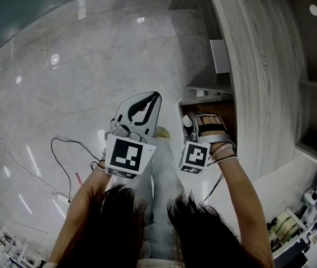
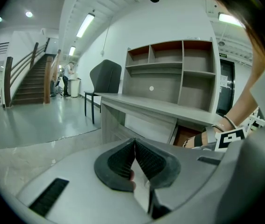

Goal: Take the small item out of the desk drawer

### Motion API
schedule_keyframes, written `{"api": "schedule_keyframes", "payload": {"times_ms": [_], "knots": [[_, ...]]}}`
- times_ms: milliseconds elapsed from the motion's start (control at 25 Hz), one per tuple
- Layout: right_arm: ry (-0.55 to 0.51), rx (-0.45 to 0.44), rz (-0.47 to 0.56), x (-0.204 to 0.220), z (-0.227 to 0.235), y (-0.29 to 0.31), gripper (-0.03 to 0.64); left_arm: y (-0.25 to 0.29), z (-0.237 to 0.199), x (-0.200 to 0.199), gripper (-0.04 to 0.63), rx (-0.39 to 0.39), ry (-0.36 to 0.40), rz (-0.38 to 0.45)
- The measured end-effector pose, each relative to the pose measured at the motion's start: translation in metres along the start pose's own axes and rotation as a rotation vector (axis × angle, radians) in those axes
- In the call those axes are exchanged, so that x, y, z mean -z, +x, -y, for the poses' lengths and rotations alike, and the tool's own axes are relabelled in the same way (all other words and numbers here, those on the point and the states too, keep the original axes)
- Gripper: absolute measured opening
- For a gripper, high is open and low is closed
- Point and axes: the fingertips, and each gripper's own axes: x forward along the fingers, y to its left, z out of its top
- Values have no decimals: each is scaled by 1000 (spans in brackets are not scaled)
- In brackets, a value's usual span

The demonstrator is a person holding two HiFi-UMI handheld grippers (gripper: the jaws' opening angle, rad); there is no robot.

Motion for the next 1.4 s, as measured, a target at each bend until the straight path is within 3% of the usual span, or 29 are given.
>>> {"api": "schedule_keyframes", "payload": {"times_ms": [360,1400], "knots": [[23,-5,-10,2,2,-1,207,4,-5,-2,17,-4,8,-12],[282,51,-15,9,3,-57,198,-11,23,-34,17,28,67,-16]]}}
